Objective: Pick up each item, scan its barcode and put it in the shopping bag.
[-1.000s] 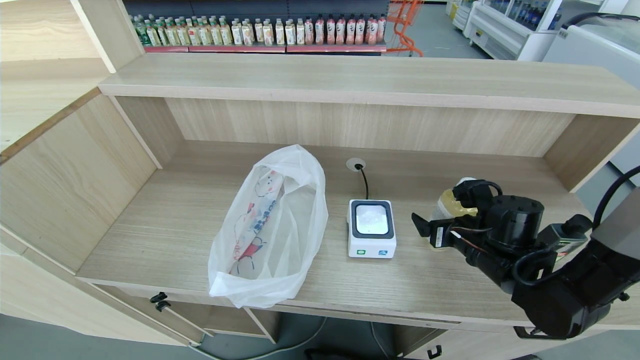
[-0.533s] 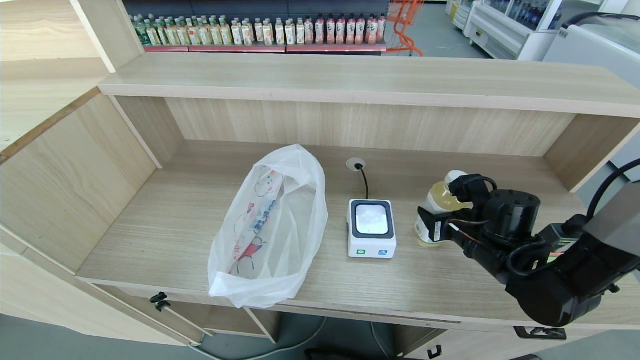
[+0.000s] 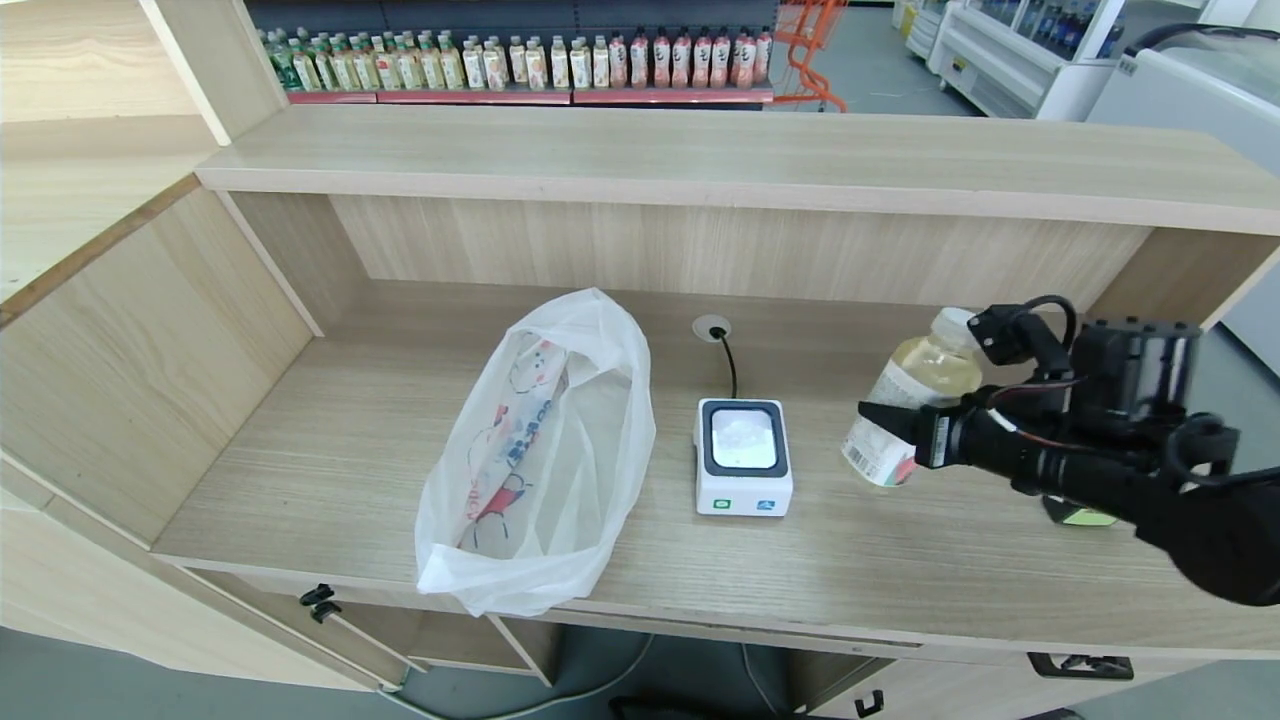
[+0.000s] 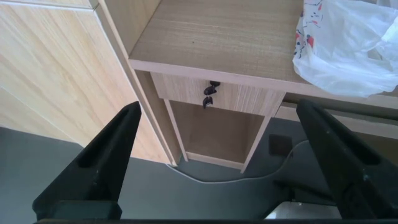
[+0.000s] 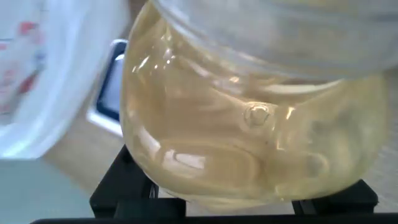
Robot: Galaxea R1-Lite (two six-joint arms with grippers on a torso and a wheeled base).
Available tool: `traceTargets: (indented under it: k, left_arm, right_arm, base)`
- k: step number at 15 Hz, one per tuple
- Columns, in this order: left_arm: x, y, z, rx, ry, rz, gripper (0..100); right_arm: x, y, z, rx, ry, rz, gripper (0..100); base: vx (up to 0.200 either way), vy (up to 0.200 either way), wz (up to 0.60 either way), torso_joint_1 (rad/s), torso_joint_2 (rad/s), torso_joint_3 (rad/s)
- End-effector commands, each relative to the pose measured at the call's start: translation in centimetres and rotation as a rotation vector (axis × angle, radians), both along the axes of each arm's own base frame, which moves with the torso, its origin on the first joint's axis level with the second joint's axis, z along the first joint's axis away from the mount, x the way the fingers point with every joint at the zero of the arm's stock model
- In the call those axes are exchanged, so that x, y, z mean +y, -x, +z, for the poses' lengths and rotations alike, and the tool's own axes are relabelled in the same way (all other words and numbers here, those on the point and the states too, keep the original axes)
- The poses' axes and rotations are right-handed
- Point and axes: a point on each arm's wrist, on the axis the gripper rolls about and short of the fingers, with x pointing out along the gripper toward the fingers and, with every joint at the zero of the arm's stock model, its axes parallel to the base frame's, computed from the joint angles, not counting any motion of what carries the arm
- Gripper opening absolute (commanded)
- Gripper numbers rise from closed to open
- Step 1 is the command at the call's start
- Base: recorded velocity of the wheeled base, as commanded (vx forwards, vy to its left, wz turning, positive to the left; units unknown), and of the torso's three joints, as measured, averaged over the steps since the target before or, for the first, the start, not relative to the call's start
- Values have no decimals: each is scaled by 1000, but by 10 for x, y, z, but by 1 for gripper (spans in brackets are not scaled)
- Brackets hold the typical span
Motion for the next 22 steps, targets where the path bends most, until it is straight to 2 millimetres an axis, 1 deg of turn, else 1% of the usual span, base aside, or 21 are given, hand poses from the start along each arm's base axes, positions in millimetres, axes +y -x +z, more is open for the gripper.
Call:
traceTargets:
  k: [1, 2, 3, 4, 5, 6, 7, 9, 12, 14, 22]
  left_arm:
    - [0, 0, 0, 0, 0, 1, 100]
    - [0, 0, 0, 0, 0, 1, 100]
    - [0, 0, 0, 2, 0, 1, 100]
    - [0, 0, 0, 2, 0, 1, 100]
    - [0, 0, 0, 2, 0, 1, 100]
    - [0, 0, 0, 0, 0, 1, 100]
    - [0, 0, 0, 2, 0, 1, 100]
    - [0, 0, 0, 2, 0, 1, 100]
    - [0, 0, 0, 2, 0, 1, 100]
    - [0, 0, 0, 2, 0, 1, 100]
    - [0, 0, 0, 2, 0, 1, 100]
  right_arm:
    - [-26, 58, 92, -76, -164, 290, 0]
    - [-26, 67, 96, -81, -177, 382, 0]
    - [-21, 79, 99, -84, -194, 530, 0]
    - [-10, 86, 101, -83, -203, 630, 0]
    - [0, 92, 99, -66, -213, 688, 0]
    - [5, 96, 97, -55, -219, 715, 0]
    - [18, 107, 98, -35, -236, 790, 0]
    - [29, 121, 101, -7, -265, 858, 0]
    - [32, 126, 100, 32, -290, 872, 0]
    - [31, 133, 98, 50, -292, 879, 0]
    - [27, 138, 98, 38, -292, 871, 0]
  base:
    - [0, 0, 0, 0, 0, 0]
    - [0, 0, 0, 0, 0, 0]
    - [0, 0, 0, 0, 0, 0]
    - [0, 0, 0, 0, 0, 0]
    - [0, 0, 0, 0, 0, 0]
    - [0, 0, 0, 0, 0, 0]
    - [0, 0, 0, 0, 0, 0]
    - [0, 0, 0, 0, 0, 0]
    - [0, 0, 0, 0, 0, 0]
    - [0, 0, 0, 0, 0, 0]
    - [0, 0, 0, 0, 0, 0]
